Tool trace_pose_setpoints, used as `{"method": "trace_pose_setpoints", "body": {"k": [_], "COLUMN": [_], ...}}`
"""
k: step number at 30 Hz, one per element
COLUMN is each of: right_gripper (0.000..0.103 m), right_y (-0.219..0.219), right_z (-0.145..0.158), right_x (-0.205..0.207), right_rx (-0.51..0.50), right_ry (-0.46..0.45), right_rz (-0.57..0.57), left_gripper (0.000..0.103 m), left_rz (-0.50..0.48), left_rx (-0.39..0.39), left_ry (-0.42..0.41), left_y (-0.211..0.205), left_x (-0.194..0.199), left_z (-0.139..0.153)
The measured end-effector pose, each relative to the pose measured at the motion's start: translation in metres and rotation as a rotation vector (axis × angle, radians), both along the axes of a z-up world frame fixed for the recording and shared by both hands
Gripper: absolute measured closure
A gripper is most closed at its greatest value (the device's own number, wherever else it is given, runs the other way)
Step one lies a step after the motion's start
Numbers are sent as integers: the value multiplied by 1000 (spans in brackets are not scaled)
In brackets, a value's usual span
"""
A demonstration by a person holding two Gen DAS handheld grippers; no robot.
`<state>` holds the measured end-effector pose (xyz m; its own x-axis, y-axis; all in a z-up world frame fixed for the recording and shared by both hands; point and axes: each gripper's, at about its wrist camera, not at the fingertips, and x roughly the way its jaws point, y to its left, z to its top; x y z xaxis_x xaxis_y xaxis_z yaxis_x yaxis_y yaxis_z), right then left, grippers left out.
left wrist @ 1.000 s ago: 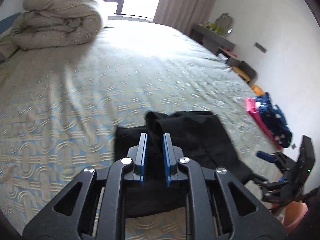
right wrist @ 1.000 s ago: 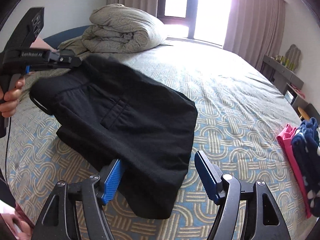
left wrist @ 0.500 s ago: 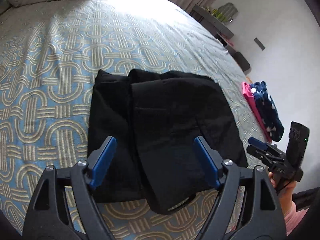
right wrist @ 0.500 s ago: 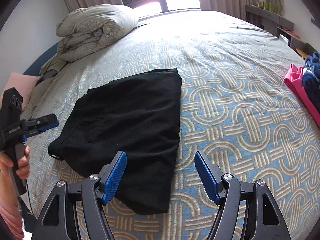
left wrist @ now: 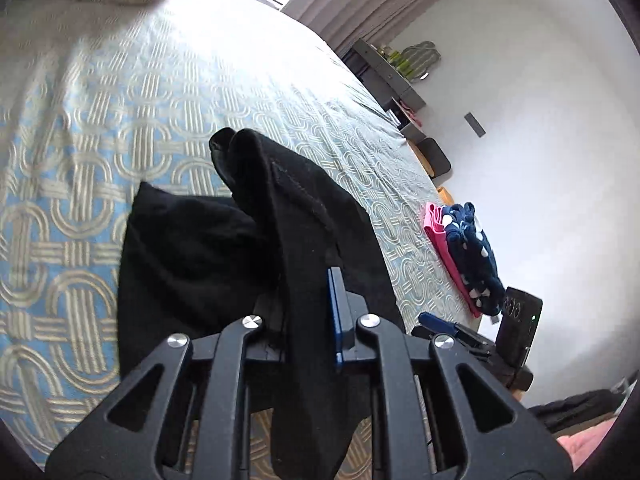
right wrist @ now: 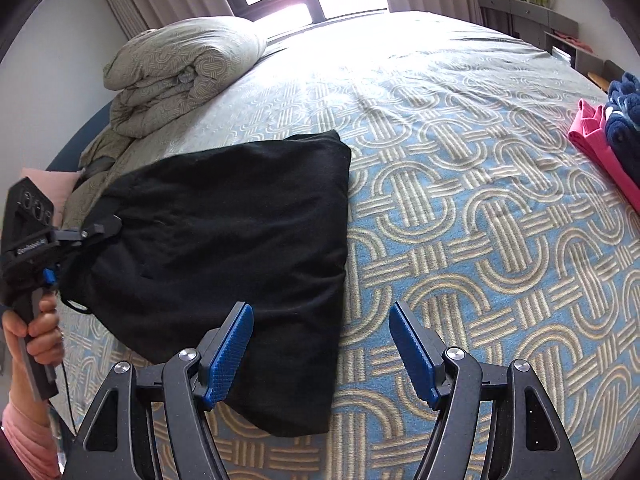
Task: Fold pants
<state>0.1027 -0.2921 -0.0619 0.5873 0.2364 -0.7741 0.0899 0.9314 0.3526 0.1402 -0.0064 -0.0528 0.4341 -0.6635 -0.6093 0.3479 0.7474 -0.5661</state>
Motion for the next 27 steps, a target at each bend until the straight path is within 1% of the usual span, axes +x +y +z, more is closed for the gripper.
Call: {"method": "trace_pose_setpoints", "body": {"k": [1, 2, 4, 5, 6, 7, 9, 10, 12, 14, 16, 17, 21, 27], "right_gripper": [31, 31, 31, 31, 31, 31, 31, 31, 31, 31, 31, 31, 31, 31], "right_y": [-1, -2, -3, -4, -3, -3, 0, 2, 3, 4, 5, 5, 9, 13], "right_z": [2, 4, 4, 2, -1, -5, -11, -13, -12, -10, -8, -8, -8, -9], "right_x": [-1, -2, -4, -4, -4, -3, -1, 0, 0, 1, 4, 6, 14, 22], "right_rx": [2, 7, 28, 43, 57, 68, 76, 82, 89, 71, 60, 61, 64, 54], "right_ry": [-8, -15, -22, -18, -8, 6, 40, 50, 51, 46, 44, 45, 51, 56], "right_rz": [-3, -6, -9, -7, -4, -2, 2, 7, 20, 25, 25, 26, 36, 54], "left_gripper": [85, 85, 84, 81, 74, 68, 59, 55, 36, 27, 25, 23, 21, 20], "left_rz": [7, 25, 77, 101, 122, 142, 179, 174, 143, 132, 129, 128, 141, 97], "left_rx": [56, 105, 197, 222, 215, 179, 105, 106, 152, 219, 281, 286, 231, 242], "left_ry": [-11, 1, 69, 105, 137, 152, 150, 149, 137, 123, 118, 123, 154, 155], "left_y": [4, 10, 25, 30, 37, 46, 55, 54, 47, 34, 24, 23, 23, 27], "left_x": [1, 3, 8, 10, 12, 11, 6, 5, 6, 5, 4, 4, 8, 12], "left_z": [1, -6, -33, -49, -65, -74, -77, -76, -72, -74, -82, -86, -89, -86]}}
